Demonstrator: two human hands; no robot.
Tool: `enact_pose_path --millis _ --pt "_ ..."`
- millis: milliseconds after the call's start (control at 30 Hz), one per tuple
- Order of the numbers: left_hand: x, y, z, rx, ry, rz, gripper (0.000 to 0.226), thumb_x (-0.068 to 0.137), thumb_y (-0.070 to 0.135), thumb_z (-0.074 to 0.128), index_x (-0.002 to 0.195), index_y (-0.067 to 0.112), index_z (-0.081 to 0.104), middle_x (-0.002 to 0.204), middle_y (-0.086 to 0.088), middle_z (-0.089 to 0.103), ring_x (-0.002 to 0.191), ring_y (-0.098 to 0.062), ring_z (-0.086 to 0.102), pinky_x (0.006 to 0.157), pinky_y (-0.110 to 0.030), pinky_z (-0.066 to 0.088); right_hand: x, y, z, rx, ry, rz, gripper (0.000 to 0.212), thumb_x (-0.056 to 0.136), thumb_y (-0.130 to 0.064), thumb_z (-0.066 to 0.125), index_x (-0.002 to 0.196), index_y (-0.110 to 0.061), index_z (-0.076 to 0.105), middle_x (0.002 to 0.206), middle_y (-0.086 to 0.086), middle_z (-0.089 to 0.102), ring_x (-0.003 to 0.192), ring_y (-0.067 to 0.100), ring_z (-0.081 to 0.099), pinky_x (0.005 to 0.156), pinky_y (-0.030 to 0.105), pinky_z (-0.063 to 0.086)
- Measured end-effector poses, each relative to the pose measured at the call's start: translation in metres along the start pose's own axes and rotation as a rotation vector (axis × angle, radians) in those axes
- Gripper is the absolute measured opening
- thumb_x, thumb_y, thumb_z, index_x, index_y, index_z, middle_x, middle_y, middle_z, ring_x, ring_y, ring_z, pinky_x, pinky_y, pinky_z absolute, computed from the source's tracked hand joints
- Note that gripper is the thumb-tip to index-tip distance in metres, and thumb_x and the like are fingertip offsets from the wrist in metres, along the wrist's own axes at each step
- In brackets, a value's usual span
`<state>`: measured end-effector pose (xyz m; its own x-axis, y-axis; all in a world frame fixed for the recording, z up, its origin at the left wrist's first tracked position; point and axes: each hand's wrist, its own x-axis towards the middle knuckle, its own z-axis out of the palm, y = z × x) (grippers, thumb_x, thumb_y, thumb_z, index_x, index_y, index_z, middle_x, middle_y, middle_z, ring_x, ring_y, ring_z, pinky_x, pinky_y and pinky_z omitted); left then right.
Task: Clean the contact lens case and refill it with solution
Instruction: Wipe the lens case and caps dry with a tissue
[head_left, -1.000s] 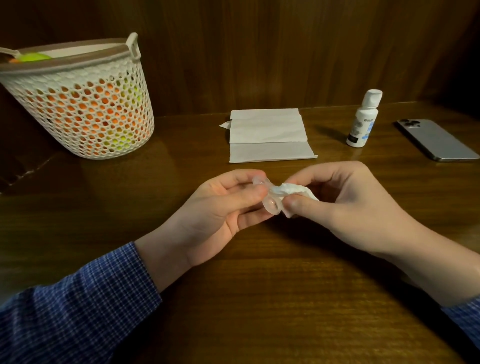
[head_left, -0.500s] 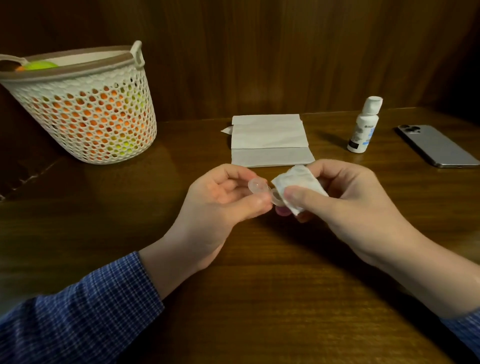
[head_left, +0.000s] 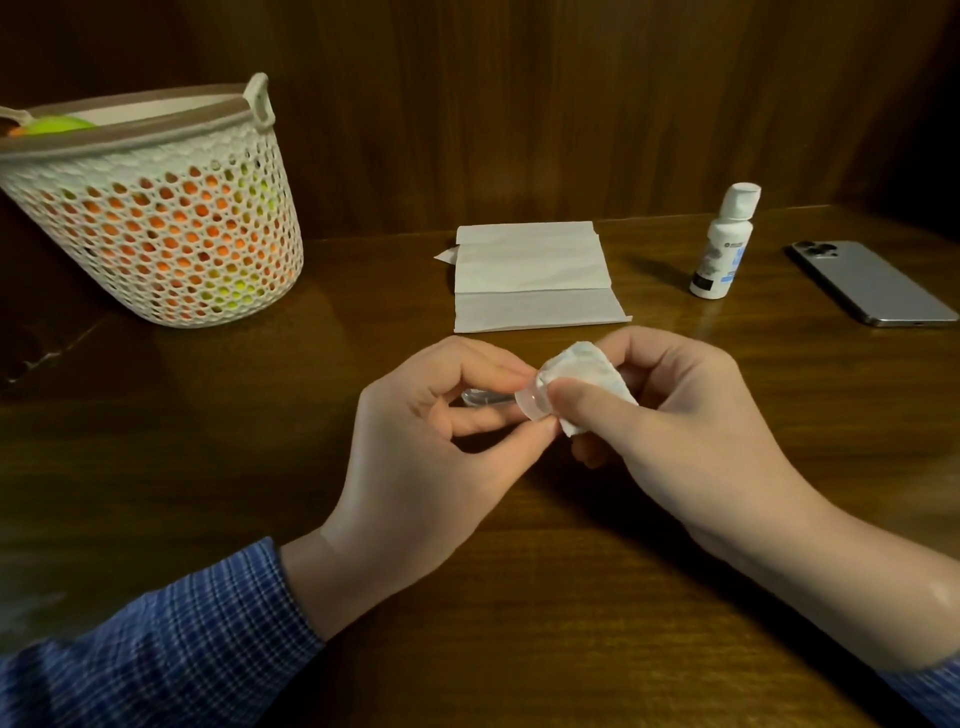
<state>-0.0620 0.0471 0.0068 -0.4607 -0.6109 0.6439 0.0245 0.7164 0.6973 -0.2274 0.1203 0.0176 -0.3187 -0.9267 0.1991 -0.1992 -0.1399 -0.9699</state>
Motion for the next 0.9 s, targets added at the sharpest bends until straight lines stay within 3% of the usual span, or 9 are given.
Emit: enact_pose_path --millis 200,400,500,600,733,900 --pt "0.004 -0.002 -0.005 -0.095 -0.012 -0.132 0.028 0.072 0.017 0.084 0.097 0.015 0.071 0.103 -0.003 0.077 0.103 -0.015 0.076 0.081 -0.029 0.064 0.003 -0.006 -0.006 -0.029 -0.098 0.032 0.012 0.084 -0.022 0.08 0.075 -0.017 0.076 0.071 0.002 0.076 0.058 0.011 0.07 0.054 0.02 0.055" --pt "0.008 -0.006 -0.01 -0.326 -0.065 -0.375 0.03 0.064 0.025 0.084 0.093 0.026 0.074 0.105 -0.003 0.08 0.105 -0.019 0.076 0.088 -0.031 0.062 0.001 -0.006 -0.007 -0.372 -0.105 -0.098 0.011 0.083 -0.037 0.076 0.087 -0.026 0.076 0.082 -0.011 0.076 0.08 0.005 0.07 0.066 0.018 0.057" --pt "0.009 -0.008 -0.013 -0.403 -0.081 -0.474 0.041 0.06 0.03 0.084 0.098 0.02 0.073 0.104 -0.005 0.08 0.104 -0.02 0.077 0.087 -0.031 0.062 0.0 -0.008 -0.008 -0.487 -0.1 -0.163 0.025 0.08 -0.047 0.07 0.101 -0.034 0.076 0.09 -0.02 0.074 0.095 -0.002 0.066 0.073 0.017 0.057" --pt "0.014 -0.011 -0.018 -0.512 -0.099 -0.597 0.046 0.064 0.018 0.081 0.108 0.01 0.069 0.104 -0.008 0.08 0.103 -0.021 0.077 0.083 -0.027 0.062 0.0 -0.008 -0.013 -0.556 -0.131 -0.204 0.034 0.079 -0.049 0.067 0.108 -0.036 0.076 0.095 -0.027 0.071 0.1 -0.007 0.063 0.076 0.013 0.054" --pt "0.017 -0.013 -0.024 -0.634 -0.182 -0.708 0.031 0.072 0.017 0.079 0.103 0.016 0.077 0.108 -0.012 0.079 0.102 -0.022 0.077 0.078 -0.024 0.061 0.007 -0.004 -0.024 -0.475 -0.108 -0.212 0.016 0.082 -0.041 0.069 0.093 -0.034 0.078 0.087 -0.019 0.075 0.09 -0.001 0.068 0.073 0.011 0.052" --pt "0.018 -0.015 -0.021 -0.786 -0.242 -0.786 0.048 0.074 0.016 0.078 0.121 0.01 0.068 0.111 -0.014 0.077 0.105 -0.03 0.076 0.082 -0.036 0.062 0.014 -0.004 -0.032 -0.204 -0.073 -0.186 0.007 0.092 -0.025 0.072 0.094 -0.022 0.078 0.086 -0.004 0.077 0.076 0.01 0.073 0.066 0.018 0.058"
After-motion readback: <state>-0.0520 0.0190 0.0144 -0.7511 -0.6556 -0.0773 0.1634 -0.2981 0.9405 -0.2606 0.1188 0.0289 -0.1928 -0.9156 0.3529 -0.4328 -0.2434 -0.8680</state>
